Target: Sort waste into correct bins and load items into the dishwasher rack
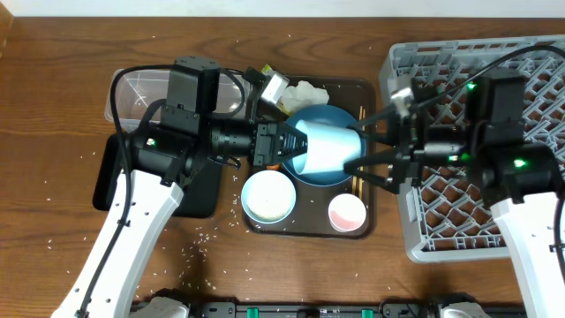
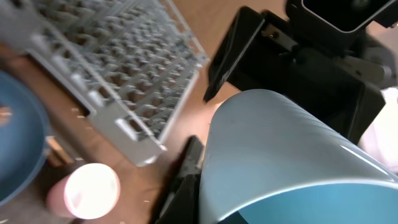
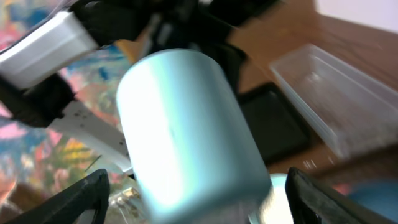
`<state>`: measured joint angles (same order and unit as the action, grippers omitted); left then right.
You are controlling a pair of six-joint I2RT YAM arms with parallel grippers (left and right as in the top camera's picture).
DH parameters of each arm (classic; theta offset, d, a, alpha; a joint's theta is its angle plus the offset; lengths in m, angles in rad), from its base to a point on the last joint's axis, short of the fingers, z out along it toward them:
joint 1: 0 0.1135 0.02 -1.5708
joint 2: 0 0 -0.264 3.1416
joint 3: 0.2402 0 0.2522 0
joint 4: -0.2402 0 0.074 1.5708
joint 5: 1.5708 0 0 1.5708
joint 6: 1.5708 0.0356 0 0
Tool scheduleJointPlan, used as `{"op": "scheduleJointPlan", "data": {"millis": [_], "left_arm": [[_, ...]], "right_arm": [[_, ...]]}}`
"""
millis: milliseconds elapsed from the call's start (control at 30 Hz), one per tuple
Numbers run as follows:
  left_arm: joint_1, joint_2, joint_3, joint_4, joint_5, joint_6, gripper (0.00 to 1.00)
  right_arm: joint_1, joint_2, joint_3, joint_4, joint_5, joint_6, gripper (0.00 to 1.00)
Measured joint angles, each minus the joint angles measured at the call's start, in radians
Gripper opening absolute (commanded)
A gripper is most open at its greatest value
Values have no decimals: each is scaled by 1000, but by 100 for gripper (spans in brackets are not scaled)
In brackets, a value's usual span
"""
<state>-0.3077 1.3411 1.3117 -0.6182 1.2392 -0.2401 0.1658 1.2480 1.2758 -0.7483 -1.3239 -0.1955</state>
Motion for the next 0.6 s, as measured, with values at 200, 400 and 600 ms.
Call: {"op": "scheduleJointPlan", "data": {"millis": [200, 400, 600], "left_arm": [[0, 0, 0, 2, 74, 0, 6], [5, 0, -1, 69, 82, -2, 52], [13, 3, -1, 107, 53, -9, 85]], "right_arm": [[79, 0, 0, 78, 0, -12, 58], [91, -2, 4, 54, 47, -1, 49], [49, -26, 4, -29, 166, 66, 52]]}}
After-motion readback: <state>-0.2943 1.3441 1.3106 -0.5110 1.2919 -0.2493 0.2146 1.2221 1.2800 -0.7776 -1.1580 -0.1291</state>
